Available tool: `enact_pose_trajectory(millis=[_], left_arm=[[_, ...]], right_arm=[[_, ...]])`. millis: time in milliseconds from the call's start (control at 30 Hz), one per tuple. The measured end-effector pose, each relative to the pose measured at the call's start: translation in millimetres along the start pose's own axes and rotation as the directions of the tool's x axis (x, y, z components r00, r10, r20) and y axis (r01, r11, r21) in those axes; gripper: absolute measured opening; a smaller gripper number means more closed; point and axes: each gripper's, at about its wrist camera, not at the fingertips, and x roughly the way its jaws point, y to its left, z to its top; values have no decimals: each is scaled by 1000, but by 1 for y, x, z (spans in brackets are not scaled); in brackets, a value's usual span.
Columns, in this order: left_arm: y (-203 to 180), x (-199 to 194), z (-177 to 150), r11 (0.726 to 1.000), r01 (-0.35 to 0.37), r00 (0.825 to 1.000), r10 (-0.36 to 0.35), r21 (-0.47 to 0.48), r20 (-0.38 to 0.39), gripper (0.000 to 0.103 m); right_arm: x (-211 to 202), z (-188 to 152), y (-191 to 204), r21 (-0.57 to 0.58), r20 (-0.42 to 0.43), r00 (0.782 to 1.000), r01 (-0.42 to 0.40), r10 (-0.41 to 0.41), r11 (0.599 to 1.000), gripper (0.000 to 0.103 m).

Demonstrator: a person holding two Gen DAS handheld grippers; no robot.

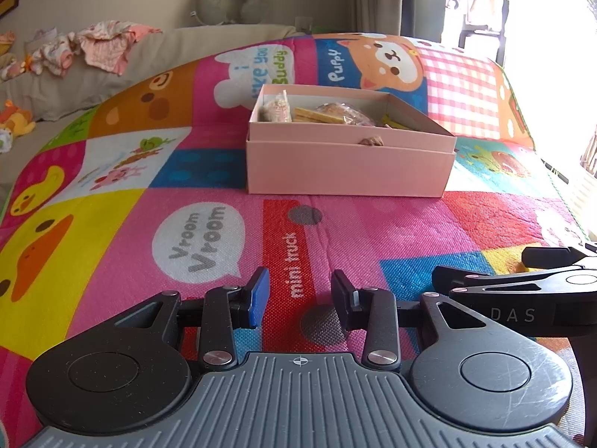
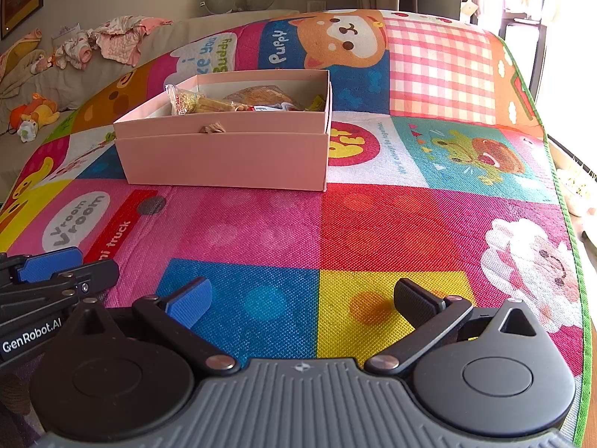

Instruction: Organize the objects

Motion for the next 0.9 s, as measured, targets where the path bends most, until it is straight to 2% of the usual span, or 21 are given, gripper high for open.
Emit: enact_pose_trajectory(millis=[900], left_arm=[[-3,2,1,1000,12,1000,-12,9,-3,42]], right_arm=[[0,0,-1,0,0,1000,0,0,1000,103]])
